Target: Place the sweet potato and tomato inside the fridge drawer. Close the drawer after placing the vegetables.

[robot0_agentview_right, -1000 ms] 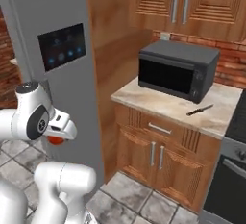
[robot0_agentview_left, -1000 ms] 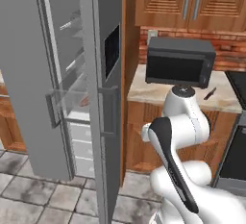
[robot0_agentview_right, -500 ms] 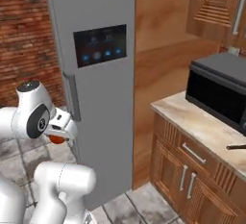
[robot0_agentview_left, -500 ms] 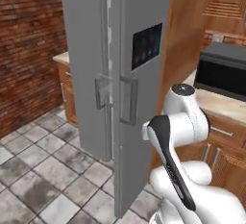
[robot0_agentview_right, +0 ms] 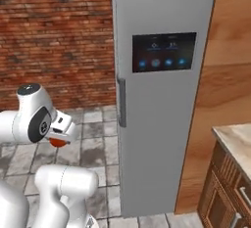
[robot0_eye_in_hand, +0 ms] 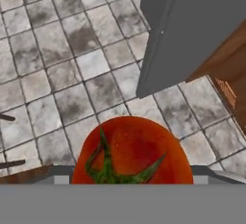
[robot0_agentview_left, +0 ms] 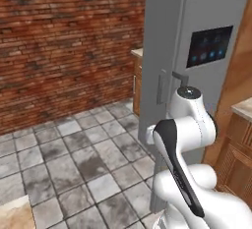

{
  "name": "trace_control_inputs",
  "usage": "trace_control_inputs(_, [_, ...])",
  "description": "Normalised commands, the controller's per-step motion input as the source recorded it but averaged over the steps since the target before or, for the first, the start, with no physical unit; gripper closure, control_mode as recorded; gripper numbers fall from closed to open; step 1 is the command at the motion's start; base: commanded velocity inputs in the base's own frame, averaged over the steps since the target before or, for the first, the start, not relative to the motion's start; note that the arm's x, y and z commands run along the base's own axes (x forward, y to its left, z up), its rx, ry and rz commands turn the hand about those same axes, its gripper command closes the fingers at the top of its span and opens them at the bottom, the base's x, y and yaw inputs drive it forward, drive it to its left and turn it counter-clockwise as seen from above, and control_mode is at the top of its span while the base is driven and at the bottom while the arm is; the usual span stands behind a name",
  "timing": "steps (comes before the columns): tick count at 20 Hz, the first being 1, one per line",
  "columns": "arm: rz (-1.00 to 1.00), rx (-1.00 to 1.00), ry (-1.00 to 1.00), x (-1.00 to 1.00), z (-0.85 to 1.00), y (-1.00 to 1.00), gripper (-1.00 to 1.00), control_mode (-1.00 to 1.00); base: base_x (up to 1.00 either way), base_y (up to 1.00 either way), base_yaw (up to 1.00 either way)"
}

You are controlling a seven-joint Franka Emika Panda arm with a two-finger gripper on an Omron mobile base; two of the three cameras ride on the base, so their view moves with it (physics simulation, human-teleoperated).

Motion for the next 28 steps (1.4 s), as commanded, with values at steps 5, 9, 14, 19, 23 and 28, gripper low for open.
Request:
trace_control_inputs(5, [0.0,0.0,0.0,0.0,0.0,0.0,1.0,1.0,0.86,0.4,0.09])
trace_control_inputs(9, [0.0,0.0,0.0,0.0,0.0,0.0,1.0,1.0,0.84,0.64,0.0])
trace_control_inputs(14, [0.0,0.0,0.0,0.0,0.0,0.0,1.0,1.0,0.7,0.67,0.0])
trace_control_inputs(19, [0.0,0.0,0.0,0.0,0.0,0.0,1.0,1.0,0.8,0.14,-0.29])
trace_control_inputs(23, [0.0,0.0,0.0,0.0,0.0,0.0,1.0,1.0,0.68,0.0,-0.55])
trace_control_inputs(28, [0.0,0.0,0.0,0.0,0.0,0.0,1.0,1.0,0.43,0.01,-0.67])
